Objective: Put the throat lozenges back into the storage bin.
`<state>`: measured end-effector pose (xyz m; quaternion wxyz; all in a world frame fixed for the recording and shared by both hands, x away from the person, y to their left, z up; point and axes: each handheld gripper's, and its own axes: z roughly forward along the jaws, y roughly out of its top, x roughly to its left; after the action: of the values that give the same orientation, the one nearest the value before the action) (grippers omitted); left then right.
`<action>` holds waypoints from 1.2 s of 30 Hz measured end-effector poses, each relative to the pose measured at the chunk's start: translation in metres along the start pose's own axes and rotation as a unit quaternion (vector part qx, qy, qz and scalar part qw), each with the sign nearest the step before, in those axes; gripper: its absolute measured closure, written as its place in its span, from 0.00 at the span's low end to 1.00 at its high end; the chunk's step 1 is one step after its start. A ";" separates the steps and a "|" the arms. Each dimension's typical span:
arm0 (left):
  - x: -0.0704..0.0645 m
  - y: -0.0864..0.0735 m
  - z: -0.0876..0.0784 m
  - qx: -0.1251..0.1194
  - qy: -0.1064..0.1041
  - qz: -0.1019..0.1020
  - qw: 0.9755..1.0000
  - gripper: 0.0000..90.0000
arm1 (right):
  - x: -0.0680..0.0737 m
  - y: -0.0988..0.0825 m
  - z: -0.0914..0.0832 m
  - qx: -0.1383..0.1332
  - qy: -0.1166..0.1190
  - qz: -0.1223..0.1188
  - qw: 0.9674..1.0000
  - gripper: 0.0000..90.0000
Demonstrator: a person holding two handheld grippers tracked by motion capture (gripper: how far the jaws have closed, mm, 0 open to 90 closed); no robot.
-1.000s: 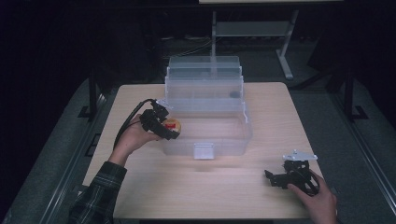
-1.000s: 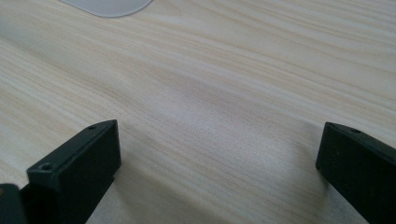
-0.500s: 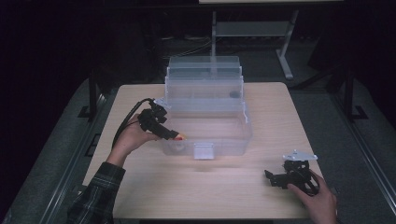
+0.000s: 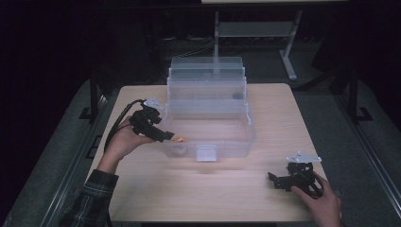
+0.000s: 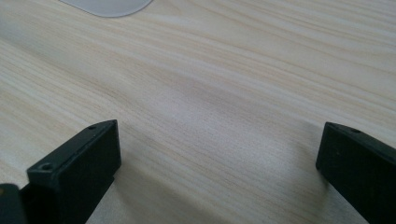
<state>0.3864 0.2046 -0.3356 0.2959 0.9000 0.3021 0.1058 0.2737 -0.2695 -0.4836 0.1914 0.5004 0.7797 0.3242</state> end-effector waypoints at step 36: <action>-0.001 -0.067 -0.015 -0.046 0.021 -0.038 0.998 0.18 | 0.000 0.000 0.000 0.000 0.000 0.000 1.000 0.00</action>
<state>0.3479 0.2542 -0.3640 0.3343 0.8709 0.3369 0.1276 0.2738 -0.2696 -0.4836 0.1915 0.5001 0.7798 0.3242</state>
